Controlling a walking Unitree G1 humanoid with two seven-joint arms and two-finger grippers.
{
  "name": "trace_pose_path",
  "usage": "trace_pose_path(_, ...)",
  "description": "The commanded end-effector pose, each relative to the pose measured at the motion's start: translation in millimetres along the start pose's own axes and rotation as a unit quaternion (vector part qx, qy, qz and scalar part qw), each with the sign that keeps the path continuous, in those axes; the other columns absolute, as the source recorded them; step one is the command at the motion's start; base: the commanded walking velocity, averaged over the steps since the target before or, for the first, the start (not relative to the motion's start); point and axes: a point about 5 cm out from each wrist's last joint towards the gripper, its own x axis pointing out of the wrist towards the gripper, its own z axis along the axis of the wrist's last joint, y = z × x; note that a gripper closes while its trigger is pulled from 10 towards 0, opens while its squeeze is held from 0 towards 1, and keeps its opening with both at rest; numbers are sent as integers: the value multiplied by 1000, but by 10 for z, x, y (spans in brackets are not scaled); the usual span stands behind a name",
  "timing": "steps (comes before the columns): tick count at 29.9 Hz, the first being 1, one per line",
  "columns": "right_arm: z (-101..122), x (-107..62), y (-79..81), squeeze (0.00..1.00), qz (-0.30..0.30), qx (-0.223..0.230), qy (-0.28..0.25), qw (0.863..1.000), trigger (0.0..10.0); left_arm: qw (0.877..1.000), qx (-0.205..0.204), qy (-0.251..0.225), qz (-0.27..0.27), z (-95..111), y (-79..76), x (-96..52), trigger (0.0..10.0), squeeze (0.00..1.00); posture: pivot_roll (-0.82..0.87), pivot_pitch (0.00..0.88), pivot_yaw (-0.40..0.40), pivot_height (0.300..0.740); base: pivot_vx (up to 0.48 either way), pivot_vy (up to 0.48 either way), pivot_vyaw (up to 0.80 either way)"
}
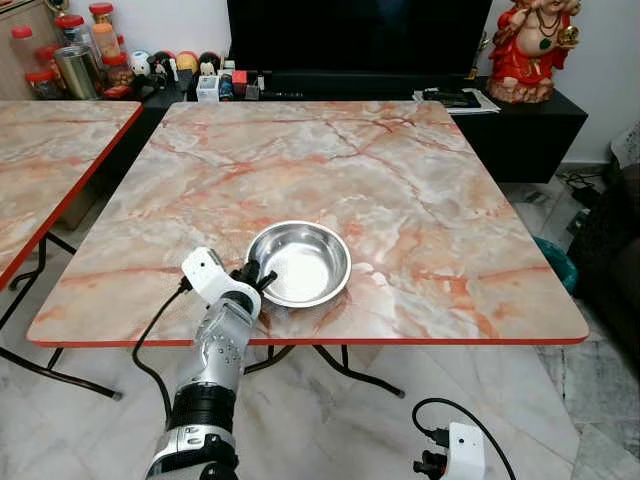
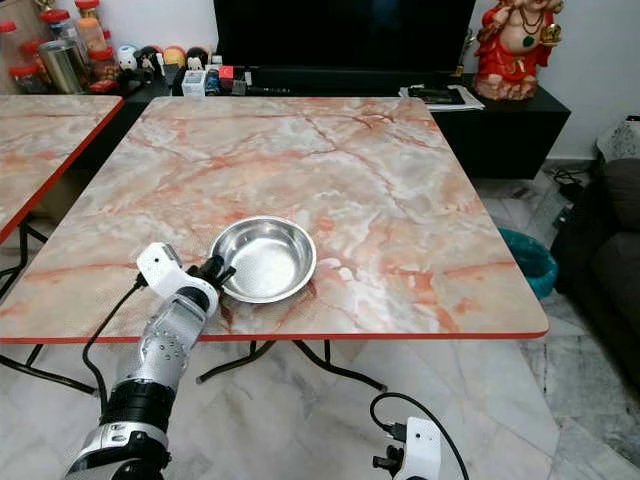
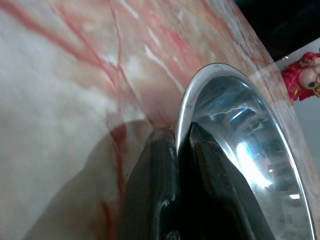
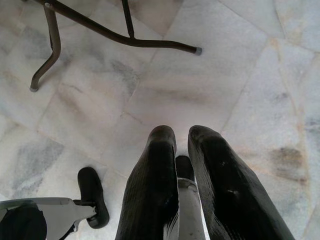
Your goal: Setting the table
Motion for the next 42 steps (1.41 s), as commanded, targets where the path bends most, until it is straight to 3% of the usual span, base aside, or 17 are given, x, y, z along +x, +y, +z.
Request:
trace_pose_path(1,14,3,-10,0,-1,1,0,1000,10000,1000,-12,4,-5,8,-52,25,10000,0,25,0,-16,740,0,0,0)
trace_pose_path(5,16,3,-13,0,-2,1,0,1000,10000,1000,-11,1,-5,26,-58,29,10000,0,26,0,-15,740,0,0,0)
trace_pose_path(6,16,3,-13,0,-1,1,0,1000,10000,1000,-9,-4,-6,45,-62,28,10000,424,27,0,-15,740,0,0,0)
trace_pose_path(7,16,3,-12,0,-1,1,0,1000,10000,1000,-9,-5,-6,53,-63,27,10000,694,27,0,-15,740,0,0,0)
trace_pose_path(8,16,3,-11,0,-1,1,0,1000,10000,1000,-7,-8,-5,64,-62,27,10000,847,28,0,-14,740,0,0,0)
trace_pose_path(20,26,8,1,0,0,1,-1,1000,10000,1000,-5,-11,3,103,-33,22,10000,780,27,0,-12,740,0,0,0)
trace_pose_path(21,24,7,0,0,0,2,-1,1000,10000,1000,-3,-13,1,114,-35,13,10000,0,26,0,-10,740,0,0,0)
trace_pose_path(28,22,2,-28,0,-3,3,-2,1000,10000,998,10,-54,-16,314,-37,-108,10000,0,22,0,-9,740,0,0,0)
trace_pose_path(31,29,2,-29,0,-7,10,-6,1000,10000,997,5,-70,-17,443,51,-205,10000,0,14,0,10,740,0,0,0)
trace_pose_path(36,17,1,-14,0,-8,14,-6,1000,10000,995,35,-95,-10,611,176,-279,10000,0,16,0,27,740,0,0,0)
trace_pose_path(37,11,0,-9,0,-8,15,-6,1000,10000,993,48,-104,-10,647,201,-281,10000,0,15,0,32,740,0,0,0)
trace_pose_path(38,-7,-3,4,0,-9,18,-6,1000,10000,987,105,-124,0,725,278,-281,10000,0,8,0,40,740,0,0,0)
trace_pose_path(39,-7,-3,4,0,-9,18,-6,1000,10000,987,105,-124,0,725,278,-281,10000,0,8,0,40,740,0,0,0)
trace_pose_path(41,-32,-10,12,0,-11,25,-7,1000,10000,970,199,-142,21,784,407,-291,10000,0,3,0,44,740,0,0,0)
trace_pose_path(42,-40,-13,9,0,-12,26,-7,1000,10000,965,217,-144,25,789,436,-302,10000,0,1,0,44,740,0,0,0)
